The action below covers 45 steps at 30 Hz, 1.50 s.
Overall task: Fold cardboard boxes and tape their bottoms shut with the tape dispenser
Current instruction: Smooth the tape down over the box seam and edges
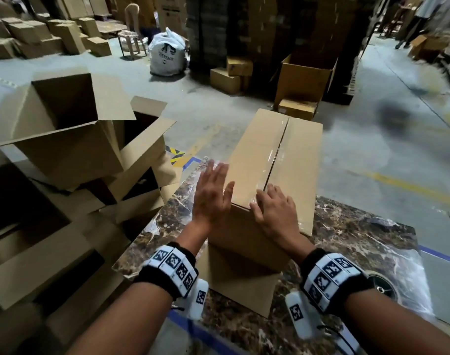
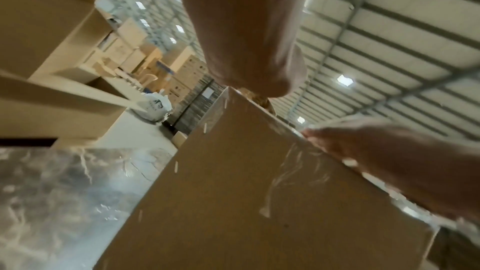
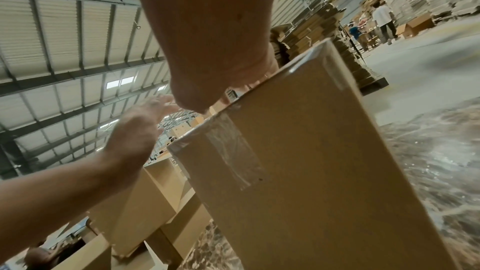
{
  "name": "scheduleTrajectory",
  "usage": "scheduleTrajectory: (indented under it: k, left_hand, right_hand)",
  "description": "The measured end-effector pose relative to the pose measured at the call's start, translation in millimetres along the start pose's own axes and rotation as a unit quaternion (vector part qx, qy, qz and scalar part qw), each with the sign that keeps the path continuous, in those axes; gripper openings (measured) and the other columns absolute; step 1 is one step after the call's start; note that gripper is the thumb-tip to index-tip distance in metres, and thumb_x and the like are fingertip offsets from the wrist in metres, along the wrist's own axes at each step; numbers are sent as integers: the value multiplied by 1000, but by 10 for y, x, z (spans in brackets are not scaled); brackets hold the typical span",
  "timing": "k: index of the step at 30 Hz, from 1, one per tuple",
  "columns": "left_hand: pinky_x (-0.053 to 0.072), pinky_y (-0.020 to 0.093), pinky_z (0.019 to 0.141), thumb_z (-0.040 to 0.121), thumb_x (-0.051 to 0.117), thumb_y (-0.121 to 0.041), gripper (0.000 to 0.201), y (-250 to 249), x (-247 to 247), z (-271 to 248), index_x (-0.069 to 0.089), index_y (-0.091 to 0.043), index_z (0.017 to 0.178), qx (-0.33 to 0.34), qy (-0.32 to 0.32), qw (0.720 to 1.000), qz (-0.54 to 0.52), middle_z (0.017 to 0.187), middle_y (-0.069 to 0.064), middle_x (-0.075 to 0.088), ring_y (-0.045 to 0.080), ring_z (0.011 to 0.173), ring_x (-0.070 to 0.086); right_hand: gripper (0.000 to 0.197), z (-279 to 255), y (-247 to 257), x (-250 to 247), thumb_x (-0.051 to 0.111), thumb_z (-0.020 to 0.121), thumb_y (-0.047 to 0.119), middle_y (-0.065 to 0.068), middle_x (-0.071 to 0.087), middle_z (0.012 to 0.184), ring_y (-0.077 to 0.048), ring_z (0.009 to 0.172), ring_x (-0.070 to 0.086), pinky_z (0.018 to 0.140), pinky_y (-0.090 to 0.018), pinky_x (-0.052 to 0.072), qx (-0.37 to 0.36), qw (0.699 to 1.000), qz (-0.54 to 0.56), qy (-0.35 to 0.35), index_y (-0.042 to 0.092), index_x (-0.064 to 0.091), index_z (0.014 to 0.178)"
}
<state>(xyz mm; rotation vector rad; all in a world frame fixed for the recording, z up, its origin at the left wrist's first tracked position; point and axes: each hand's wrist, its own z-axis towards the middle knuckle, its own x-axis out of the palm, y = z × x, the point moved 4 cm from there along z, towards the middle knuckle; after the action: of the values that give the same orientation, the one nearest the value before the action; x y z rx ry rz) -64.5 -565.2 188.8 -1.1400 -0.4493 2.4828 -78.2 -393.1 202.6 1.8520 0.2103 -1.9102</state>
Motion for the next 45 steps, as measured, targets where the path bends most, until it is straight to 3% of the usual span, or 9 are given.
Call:
scheduleTrajectory:
  k: [4, 9, 15, 20, 25, 30, 33, 37, 45]
  left_hand:
    - [46, 48, 105, 100, 35, -28, 47, 198, 218, -69, 61, -4, 131, 90, 107, 988, 64, 136, 14, 59, 30, 133, 50]
    - [41, 43, 110, 100, 35, -24, 45, 290, 274, -112, 61, -4, 130, 138, 103, 982, 76, 136, 14, 58, 28, 132, 52]
    - [41, 44, 109, 99, 38, -22, 43, 287, 284, -101, 63, -3, 128, 172, 72, 981, 61, 134, 15, 60, 30, 128, 55]
    - [39, 43, 109, 97, 37, -24, 45, 253, 274, -116, 65, -3, 126, 162, 70, 983, 42, 133, 15, 60, 30, 128, 55]
    - [39, 41, 108, 94, 38, -26, 45, 169, 332, -66, 70, -7, 120, 74, 61, 995, 26, 128, 10, 65, 28, 125, 58]
    - [46, 44, 103, 95, 39, -25, 44, 254, 308, -76, 70, -5, 119, 116, 66, 990, 37, 127, 13, 65, 31, 122, 60]
    - [49, 46, 101, 95, 40, -27, 44, 209, 311, -63, 71, -6, 118, 121, 87, 988, 36, 126, 13, 66, 32, 121, 60]
    - [44, 45, 105, 92, 41, -32, 47, 194, 242, -47, 69, -9, 121, 74, 133, 988, -20, 130, 10, 64, 30, 125, 56]
    - [41, 28, 83, 93, 58, -17, 29, 610, 238, 1083, 66, -5, 118, -287, 136, 908, -275, 112, 9, 66, 22, 102, 58]
  right_hand:
    - [56, 175, 325, 57, 28, 97, 41, -18, 50, 145, -31, 136, 46, 109, -47, 37, -56, 998, 17, -16, 9, 57, 133]
    - [69, 148, 237, 276, 4, 98, 45, -11, 30, 159, -26, 149, 25, 119, -41, 19, -77, 993, -68, 57, 12, 32, 152]
    - [64, -206, -316, 215, 17, 101, 49, -11, 29, 158, -30, 144, 32, 112, -50, 35, -87, 985, -131, 66, 15, 27, 154]
    - [65, -503, -577, 214, 9, 103, 57, -5, 18, 161, -30, 148, 23, 113, -62, 28, -5, 992, -108, 63, 21, 17, 156]
    - [75, -275, -177, 252, -7, 89, 68, -2, -6, 160, -21, 150, -3, 110, -65, -12, 141, 988, -69, 12, 30, -5, 154]
    - [75, -121, -18, 362, 10, 94, 69, -17, 32, 157, -38, 144, 30, 111, -69, 13, 175, 982, -74, 20, 25, 26, 152]
    - [80, -325, -279, 297, -3, 93, 72, -19, 16, 161, -41, 147, 17, 114, -64, 11, 196, 979, -58, 12, 27, 21, 154]
    - [83, -390, -286, 260, -9, 83, 74, -11, -20, 160, -28, 150, -14, 120, -51, -4, 225, 974, -29, 8, 29, -8, 152]
    - [74, -110, -1017, -153, 57, 94, 46, -16, 38, 153, -35, 136, 42, 109, -46, 39, 448, 839, 282, -124, 13, 27, 153]
